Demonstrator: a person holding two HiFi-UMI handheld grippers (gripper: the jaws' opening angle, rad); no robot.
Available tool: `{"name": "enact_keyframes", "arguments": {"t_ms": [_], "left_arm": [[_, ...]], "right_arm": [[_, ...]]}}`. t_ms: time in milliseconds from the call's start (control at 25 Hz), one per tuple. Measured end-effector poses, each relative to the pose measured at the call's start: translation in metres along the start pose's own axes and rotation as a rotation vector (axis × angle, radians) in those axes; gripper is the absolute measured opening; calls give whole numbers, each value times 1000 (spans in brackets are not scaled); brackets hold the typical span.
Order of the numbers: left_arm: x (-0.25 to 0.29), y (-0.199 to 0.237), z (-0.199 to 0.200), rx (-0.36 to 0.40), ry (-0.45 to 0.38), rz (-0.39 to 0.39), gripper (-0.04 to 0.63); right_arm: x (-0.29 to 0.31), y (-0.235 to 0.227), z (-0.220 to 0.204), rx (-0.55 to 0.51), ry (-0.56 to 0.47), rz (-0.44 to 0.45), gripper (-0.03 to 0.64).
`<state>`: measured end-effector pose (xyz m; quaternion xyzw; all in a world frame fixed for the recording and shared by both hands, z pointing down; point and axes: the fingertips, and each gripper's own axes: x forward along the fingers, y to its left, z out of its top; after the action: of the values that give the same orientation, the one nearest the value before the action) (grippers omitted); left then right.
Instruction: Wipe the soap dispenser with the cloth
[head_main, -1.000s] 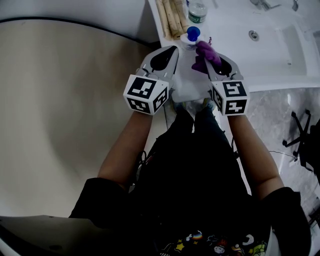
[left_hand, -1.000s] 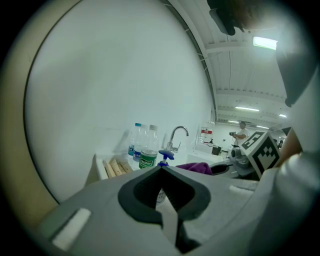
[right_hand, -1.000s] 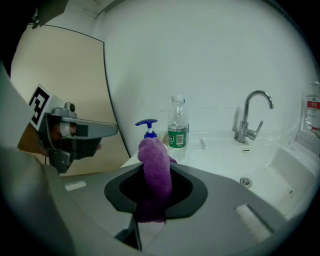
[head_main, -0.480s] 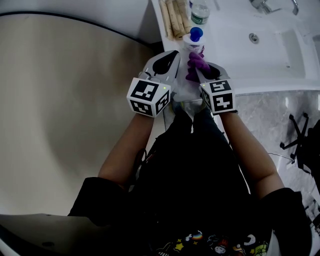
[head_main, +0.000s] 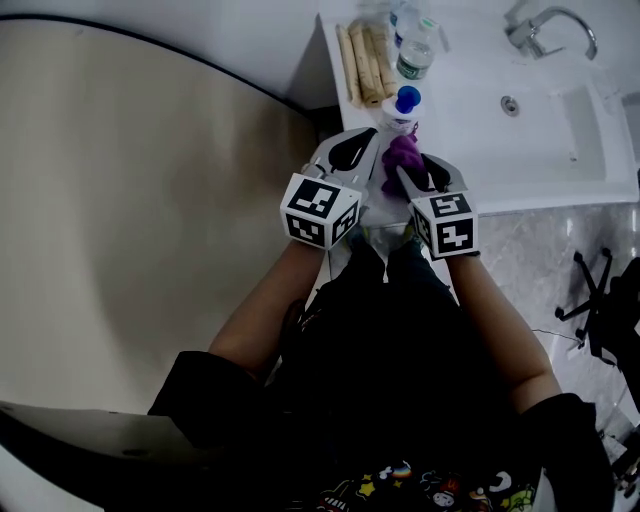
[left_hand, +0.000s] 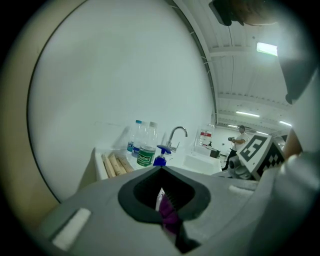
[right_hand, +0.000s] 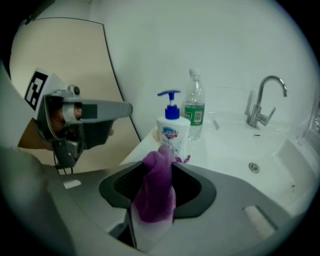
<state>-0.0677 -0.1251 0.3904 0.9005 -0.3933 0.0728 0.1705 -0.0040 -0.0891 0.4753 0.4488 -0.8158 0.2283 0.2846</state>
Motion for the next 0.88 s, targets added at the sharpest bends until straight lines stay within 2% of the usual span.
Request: {"name": "enact_keyframes", "arguments": {"t_ms": [120, 240, 360, 480, 640, 880], "left_arm": [[3, -4, 8, 2, -13, -9, 0], [5, -8, 21, 10, -37, -4, 0], [6, -13, 36, 34, -65, 14, 0], [3, -16, 49, 68, -94, 65, 0], [-3, -16, 58, 102, -122, 130, 0], [-4, -13, 57, 99, -109, 156, 0]], "right_arm": [[-25, 2, 33, -8, -103, -14, 172], [-50, -2, 70, -17, -226, -49, 26], [-68, -7, 98, -34, -332, -63, 21], [-78, -12, 115, -59, -402, -79, 21], [-80, -16, 123, -67, -436, -74, 21], [-77, -19, 126, -77, -443, -59, 21]]}}
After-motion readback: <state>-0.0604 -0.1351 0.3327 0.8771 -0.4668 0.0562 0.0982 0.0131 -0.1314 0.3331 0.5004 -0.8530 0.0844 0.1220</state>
